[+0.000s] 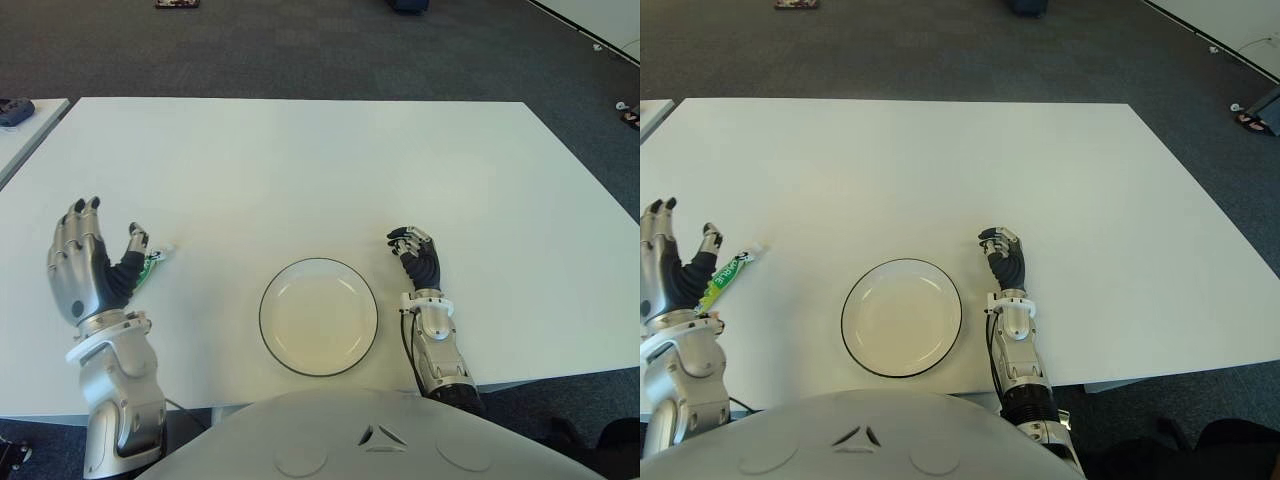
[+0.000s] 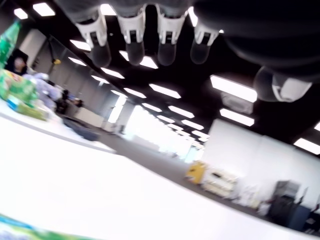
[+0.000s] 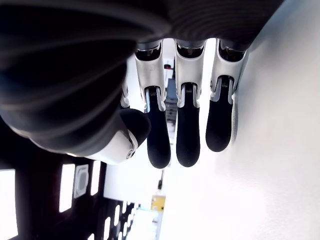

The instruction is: Put the toothpaste on the table into the plate.

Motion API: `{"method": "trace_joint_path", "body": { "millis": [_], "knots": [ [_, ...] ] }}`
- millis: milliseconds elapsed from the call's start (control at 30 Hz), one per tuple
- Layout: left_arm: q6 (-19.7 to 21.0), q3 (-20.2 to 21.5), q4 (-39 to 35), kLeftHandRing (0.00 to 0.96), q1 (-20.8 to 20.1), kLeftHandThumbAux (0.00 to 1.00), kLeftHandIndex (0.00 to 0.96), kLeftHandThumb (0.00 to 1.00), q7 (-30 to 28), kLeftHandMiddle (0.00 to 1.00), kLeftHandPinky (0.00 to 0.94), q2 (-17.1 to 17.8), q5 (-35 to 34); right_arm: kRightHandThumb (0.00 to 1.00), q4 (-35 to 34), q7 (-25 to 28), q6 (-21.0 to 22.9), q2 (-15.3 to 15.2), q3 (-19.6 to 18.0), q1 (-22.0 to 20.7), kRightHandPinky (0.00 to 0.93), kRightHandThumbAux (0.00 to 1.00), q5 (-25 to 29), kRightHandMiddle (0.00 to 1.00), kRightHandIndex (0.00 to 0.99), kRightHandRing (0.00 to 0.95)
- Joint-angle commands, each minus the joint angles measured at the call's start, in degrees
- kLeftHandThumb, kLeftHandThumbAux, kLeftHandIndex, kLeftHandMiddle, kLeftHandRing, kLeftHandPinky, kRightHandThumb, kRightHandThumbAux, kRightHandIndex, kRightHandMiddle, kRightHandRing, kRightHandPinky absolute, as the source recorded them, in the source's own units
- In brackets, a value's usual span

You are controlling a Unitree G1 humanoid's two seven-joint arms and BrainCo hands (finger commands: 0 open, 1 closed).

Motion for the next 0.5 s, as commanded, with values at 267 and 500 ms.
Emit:
{"method": "trace_joint_path", "body": {
  "millis": [267,500],
  "knots": [
    [12.96,-1.55,4.52,0.000,-3.17,0.125,0.000,0.448,-22.85,0.000,0.000,3.94,19.32,0.708,0.85,-0.29,1.49,0.17,0.15,0.77,0.456,0.733,-0.33,0.453,0.422,0.447],
    [12.61,-1.25,6.87,0.000,-1.99,0.113,0.000,0.452,-32.47,0.000,0.000,7.53,19.75,0.707,0.40,0.06,1.84,-0.01,0.10,0.94,0.463,0.732,-0.09,0.456,0.422,0.451]
  ]
}}
